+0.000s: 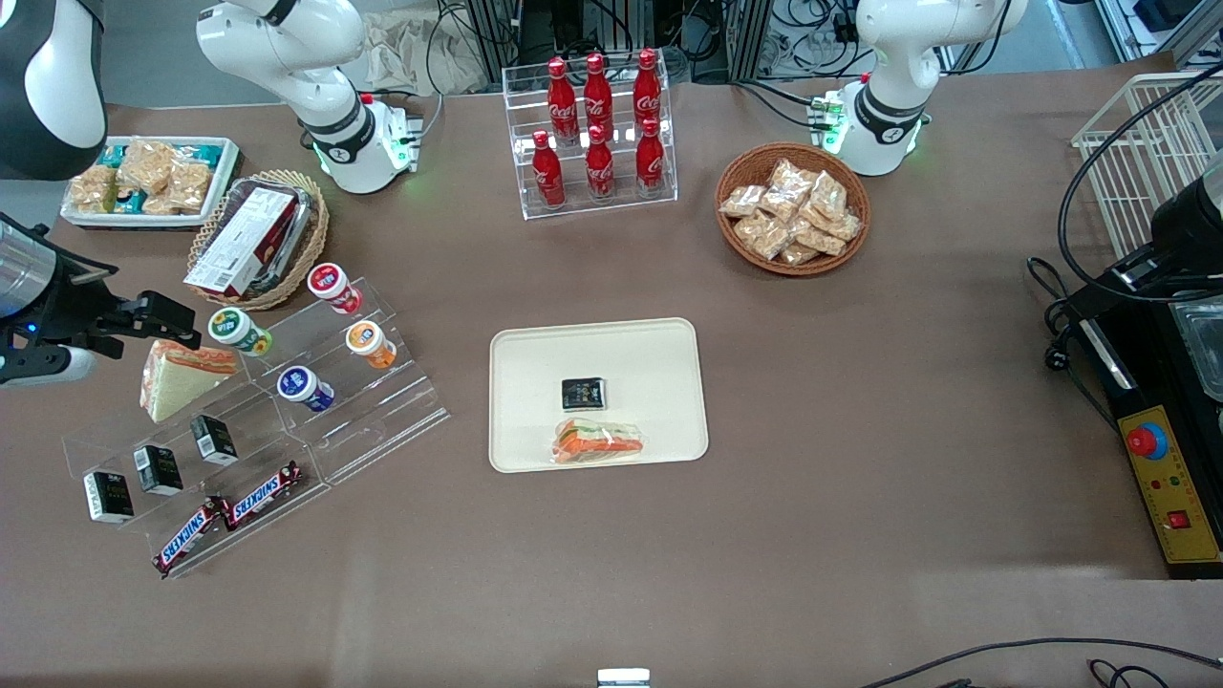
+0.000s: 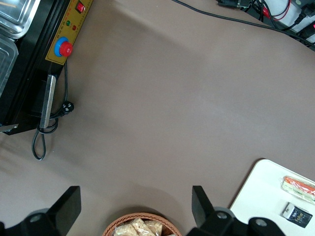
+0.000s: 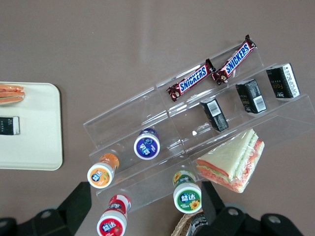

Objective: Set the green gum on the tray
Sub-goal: 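Move the right gripper over the acrylic rack toward the green gum bottle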

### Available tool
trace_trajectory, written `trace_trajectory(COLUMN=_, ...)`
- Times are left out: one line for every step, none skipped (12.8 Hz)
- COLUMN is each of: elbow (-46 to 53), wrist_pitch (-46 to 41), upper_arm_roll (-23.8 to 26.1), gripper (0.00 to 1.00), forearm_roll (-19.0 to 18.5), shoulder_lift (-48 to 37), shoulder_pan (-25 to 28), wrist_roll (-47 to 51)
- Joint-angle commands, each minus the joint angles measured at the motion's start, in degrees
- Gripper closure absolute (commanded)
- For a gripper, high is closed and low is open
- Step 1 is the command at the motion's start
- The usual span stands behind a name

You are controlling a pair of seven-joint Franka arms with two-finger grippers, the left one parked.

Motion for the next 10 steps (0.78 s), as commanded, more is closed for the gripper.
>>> trace_trajectory(elbow=1.9, wrist_pitch=-1.0, upper_arm_roll=0.0, gripper=0.01, forearm_roll=-0.5, shoulder_lift=0.4, shoulder_pan=0.2, wrist_roll=0.6)
trace_trajectory(elbow=1.9, wrist_pitch=-0.9, upper_arm_roll=0.0, gripper=0.01, forearm_roll=-0.4, shoulder_lift=0.5, shoulder_pan=0.0, wrist_roll=0.6)
trace_trajectory(elbow=1.9, wrist_pitch=-0.8, upper_arm_roll=0.0, gripper=0.01, forearm_roll=-0.4, shoulder_lift=0.5, shoulder_pan=0.0, wrist_roll=0.6)
trace_trajectory(elbow=1.9, wrist_pitch=-0.8, upper_arm_roll=0.0, gripper=0.01, forearm_roll=-0.3, shoulder_lift=0.4, shoulder_pan=0.3, wrist_roll=0.6)
trace_trajectory(elbow=1.9, wrist_pitch=-0.8, upper_arm_roll=0.0, gripper=0.01, forearm_roll=-0.4, shoulder_lift=0.4, shoulder_pan=0.3, wrist_roll=0.5)
trace_trajectory(elbow=1.8, wrist_pitch=-0.9, upper_arm_roll=0.0, gripper=0.01, forearm_roll=-0.4, shoulder_lift=0.3, shoulder_pan=0.2, wrist_roll=0.4)
trace_trajectory(elbow=1.4, wrist_pitch=-1.1, upper_arm_roll=-0.1, gripper=0.01, forearm_roll=-0.4, shoulder_lift=-0.1, shoulder_pan=0.3, wrist_roll=0.4)
trace_trajectory(elbow=0.9, wrist_pitch=-1.9, upper_arm_roll=0.0, gripper=0.01, forearm_roll=-0.6, shoulder_lift=-0.6, shoulder_pan=0.4, wrist_roll=-0.6)
trace_trajectory(elbow=-0.5, wrist_pitch=-2.8, upper_arm_roll=0.0, gripper=0.01, forearm_roll=-1.6, shoulder_lift=-1.5, shoulder_pan=0.4, wrist_roll=-3.3)
trace_trajectory(elbow=-2.9, wrist_pitch=-2.1, upper_arm_roll=0.1, gripper=0.01, forearm_roll=-2.7, shoulder_lift=-3.0, shoulder_pan=0.5, wrist_roll=-5.7)
